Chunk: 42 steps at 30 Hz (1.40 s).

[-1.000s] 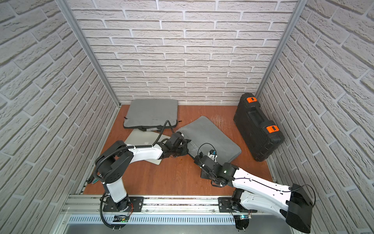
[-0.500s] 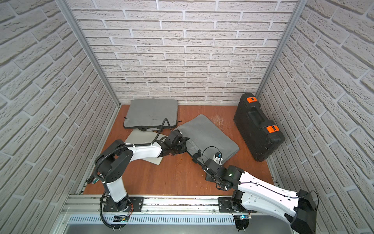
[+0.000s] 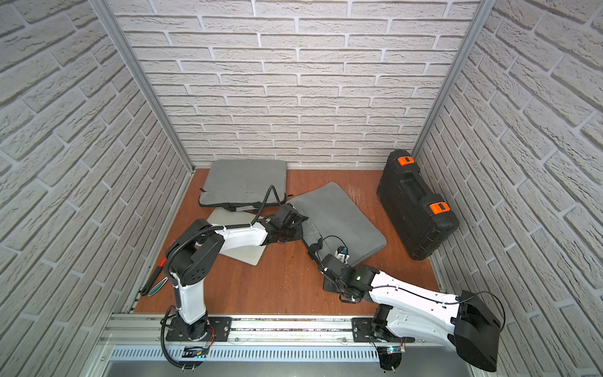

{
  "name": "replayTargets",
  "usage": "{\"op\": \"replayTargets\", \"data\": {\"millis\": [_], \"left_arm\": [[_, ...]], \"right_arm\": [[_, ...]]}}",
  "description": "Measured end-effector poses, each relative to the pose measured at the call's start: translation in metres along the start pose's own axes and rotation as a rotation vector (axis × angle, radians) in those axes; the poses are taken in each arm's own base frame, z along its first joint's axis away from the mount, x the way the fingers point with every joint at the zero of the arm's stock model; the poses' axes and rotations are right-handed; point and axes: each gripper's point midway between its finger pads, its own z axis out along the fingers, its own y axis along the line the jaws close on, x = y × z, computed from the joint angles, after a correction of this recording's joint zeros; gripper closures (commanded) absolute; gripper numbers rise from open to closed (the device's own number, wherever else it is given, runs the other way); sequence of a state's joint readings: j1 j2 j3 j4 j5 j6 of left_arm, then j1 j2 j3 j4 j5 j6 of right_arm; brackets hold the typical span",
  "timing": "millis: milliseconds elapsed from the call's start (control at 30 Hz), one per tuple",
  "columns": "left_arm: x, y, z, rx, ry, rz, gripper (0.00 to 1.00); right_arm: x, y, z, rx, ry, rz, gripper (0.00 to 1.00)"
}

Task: Open the zippered laptop bag and take out the laptop
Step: Adjust the zippered laptop bag at the center of the board.

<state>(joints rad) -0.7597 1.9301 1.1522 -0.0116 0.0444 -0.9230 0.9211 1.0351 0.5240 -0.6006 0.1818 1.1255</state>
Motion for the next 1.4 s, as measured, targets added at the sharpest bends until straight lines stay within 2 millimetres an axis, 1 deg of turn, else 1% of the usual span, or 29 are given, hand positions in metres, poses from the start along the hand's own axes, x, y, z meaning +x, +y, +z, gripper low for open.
{"op": "replayTargets", "data": {"millis": [67,200,300,333,400,500,600,700,800,967,1067,1167,1233,1300,1400], "left_arm": [[-0.005,0.000,0.001,0.001,-0.007,0.002,0.66],[-0.014,0.004,0.001,0.000,-0.024,-0.008,0.51],[-0.020,0.009,0.000,-0.005,-0.033,-0.018,0.38],[-0.022,0.010,-0.002,-0.006,-0.038,-0.021,0.35],[-0.024,0.011,-0.007,-0.004,-0.046,-0.024,0.32],[-0.026,0.009,-0.020,0.007,-0.059,-0.024,0.33],[-0.025,0.003,-0.034,0.029,-0.066,-0.017,0.33],[-0.015,-0.007,-0.040,0.052,-0.048,0.003,0.33],[0.007,-0.020,-0.040,0.077,0.005,0.043,0.37],[0.053,-0.044,-0.040,0.135,0.122,0.099,0.46],[0.074,-0.046,-0.040,0.154,0.181,0.108,0.51],[0.087,-0.041,-0.040,0.157,0.222,0.097,0.55],[0.091,-0.039,-0.039,0.163,0.237,0.085,0.57],[0.096,-0.042,-0.040,0.176,0.252,0.076,0.59],[0.097,-0.047,-0.041,0.203,0.260,0.068,0.65]], "right_arm": [[0.001,0.002,0.005,-0.001,0.005,-0.005,0.94],[0.001,0.003,0.014,0.020,0.011,-0.023,0.95],[-0.001,0.008,0.018,0.040,0.014,-0.045,0.94],[-0.003,0.011,0.019,0.043,0.012,-0.053,0.95],[-0.006,0.018,0.022,0.041,0.012,-0.067,0.95],[-0.011,0.031,0.025,0.029,0.007,-0.084,0.94],[-0.016,0.042,0.026,0.010,0.000,-0.099,0.95],[-0.019,0.050,0.025,-0.012,-0.010,-0.110,0.94],[-0.020,0.053,0.025,-0.025,-0.013,-0.115,0.94],[-0.021,0.057,0.025,-0.040,-0.017,-0.125,0.95],[-0.022,0.059,0.025,-0.048,-0.020,-0.129,0.94],[-0.023,0.062,0.025,-0.059,-0.024,-0.128,0.95],[-0.023,0.064,0.025,-0.068,-0.026,-0.127,0.94],[-0.024,0.065,0.025,-0.074,-0.028,-0.126,0.95],[-0.024,0.067,0.025,-0.081,-0.029,-0.127,0.95]]}}
